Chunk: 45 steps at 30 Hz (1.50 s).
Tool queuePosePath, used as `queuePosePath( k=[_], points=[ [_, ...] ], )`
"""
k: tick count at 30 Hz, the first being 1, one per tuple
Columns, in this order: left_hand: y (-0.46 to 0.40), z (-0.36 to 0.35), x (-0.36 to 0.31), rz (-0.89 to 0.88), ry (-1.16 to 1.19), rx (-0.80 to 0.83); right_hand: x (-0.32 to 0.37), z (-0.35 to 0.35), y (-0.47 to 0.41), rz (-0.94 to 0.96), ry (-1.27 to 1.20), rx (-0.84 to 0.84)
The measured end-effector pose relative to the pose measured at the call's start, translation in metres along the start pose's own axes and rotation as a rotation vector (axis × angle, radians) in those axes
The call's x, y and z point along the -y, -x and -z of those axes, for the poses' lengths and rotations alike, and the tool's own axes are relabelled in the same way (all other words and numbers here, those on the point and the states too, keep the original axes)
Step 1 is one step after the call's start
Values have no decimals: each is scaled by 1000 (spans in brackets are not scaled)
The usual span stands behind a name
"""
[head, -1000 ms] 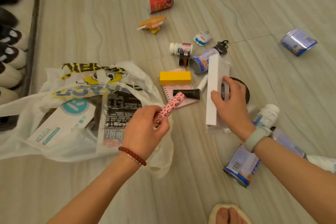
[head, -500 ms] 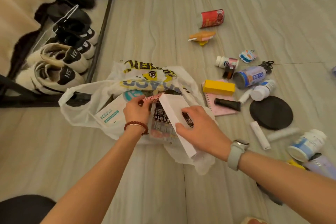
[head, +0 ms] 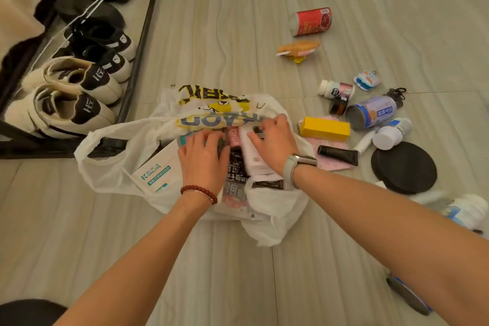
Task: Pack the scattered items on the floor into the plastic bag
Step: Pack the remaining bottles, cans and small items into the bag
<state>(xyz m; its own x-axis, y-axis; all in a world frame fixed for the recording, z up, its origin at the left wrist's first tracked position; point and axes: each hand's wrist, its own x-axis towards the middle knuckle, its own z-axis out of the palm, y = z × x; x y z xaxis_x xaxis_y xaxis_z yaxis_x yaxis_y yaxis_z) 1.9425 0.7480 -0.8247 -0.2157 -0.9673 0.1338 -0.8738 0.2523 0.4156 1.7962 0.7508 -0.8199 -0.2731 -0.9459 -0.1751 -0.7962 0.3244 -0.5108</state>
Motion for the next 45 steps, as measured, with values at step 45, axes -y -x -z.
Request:
queuePosePath(
  k=[45],
  points=[
    [65, -148, -223, -993, -535, 740, -256, 64, 234, 165, 283, 301]
  ],
)
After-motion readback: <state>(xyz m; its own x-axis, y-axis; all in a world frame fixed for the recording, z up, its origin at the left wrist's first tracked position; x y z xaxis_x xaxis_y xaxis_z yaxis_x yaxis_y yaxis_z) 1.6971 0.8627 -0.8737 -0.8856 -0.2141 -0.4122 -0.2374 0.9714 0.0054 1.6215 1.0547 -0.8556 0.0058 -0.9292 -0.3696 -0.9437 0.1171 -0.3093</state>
